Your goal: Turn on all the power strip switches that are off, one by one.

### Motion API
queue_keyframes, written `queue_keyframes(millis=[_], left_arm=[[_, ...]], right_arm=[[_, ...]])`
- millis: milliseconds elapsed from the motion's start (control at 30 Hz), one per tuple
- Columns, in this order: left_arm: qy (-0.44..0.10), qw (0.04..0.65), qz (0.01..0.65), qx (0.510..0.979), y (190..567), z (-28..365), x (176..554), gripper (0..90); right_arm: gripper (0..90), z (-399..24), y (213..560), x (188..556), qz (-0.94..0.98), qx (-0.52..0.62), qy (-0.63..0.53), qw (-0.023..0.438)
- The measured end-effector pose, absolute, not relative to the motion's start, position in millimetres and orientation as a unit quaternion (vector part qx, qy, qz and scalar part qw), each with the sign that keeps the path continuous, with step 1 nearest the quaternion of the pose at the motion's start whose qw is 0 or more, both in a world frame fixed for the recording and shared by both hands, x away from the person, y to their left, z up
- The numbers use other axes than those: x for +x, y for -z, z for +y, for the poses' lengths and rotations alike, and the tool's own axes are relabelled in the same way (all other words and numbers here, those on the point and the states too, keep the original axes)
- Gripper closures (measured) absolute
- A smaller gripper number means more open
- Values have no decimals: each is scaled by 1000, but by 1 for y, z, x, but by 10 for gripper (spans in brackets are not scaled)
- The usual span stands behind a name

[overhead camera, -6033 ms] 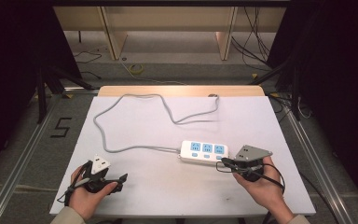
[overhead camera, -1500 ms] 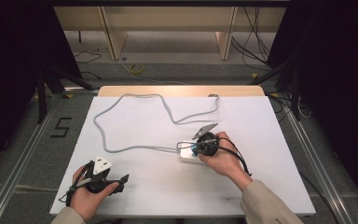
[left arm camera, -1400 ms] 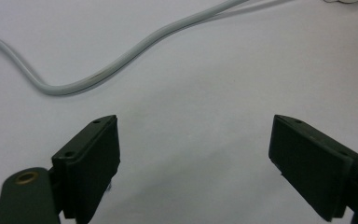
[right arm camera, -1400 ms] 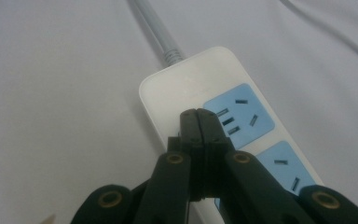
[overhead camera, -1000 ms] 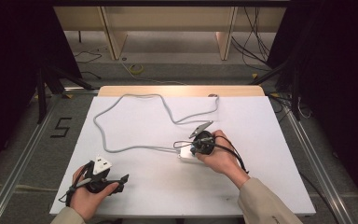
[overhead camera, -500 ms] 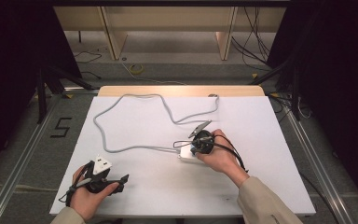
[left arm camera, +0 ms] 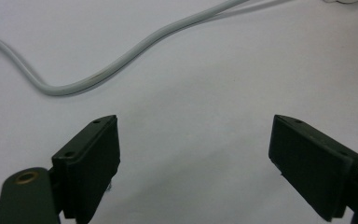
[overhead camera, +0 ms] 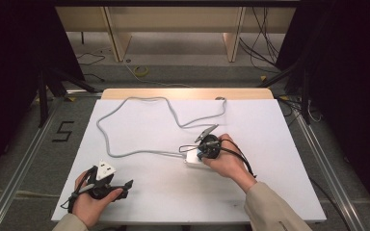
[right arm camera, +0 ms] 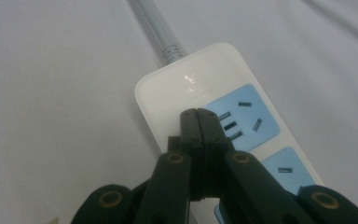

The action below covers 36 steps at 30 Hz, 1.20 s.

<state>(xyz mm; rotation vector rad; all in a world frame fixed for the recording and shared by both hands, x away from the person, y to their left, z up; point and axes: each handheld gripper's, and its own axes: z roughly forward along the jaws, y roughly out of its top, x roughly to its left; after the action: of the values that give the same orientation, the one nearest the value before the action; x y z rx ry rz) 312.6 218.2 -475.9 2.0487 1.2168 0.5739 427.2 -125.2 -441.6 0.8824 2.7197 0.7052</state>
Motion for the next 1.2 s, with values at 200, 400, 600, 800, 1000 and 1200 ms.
queue_keyframes(millis=[200, 400, 600, 800, 1000, 1200], left_arm=[[-220, 338, 468, 786, 476, 218, 313, 162], [-220, 338, 467, 787, 476, 217, 312, 162], [-219, 338, 465, 788, 477, 217, 313, 162], [-218, 337, 466, 788, 477, 218, 313, 162], [-217, 338, 467, 788, 478, 218, 314, 162], [-218, 338, 466, 788, 478, 217, 313, 162]], right_arm=[[900, -125, 442, 427, 919, 298, -239, 98], [900, -125, 443, 426, 919, 298, -237, 99], [900, -125, 443, 427, 919, 298, -236, 99], [900, -125, 443, 427, 918, 302, -238, 98], [900, -132, 439, 428, 908, 313, -256, 110], [900, -137, 435, 427, 908, 316, -254, 108]])
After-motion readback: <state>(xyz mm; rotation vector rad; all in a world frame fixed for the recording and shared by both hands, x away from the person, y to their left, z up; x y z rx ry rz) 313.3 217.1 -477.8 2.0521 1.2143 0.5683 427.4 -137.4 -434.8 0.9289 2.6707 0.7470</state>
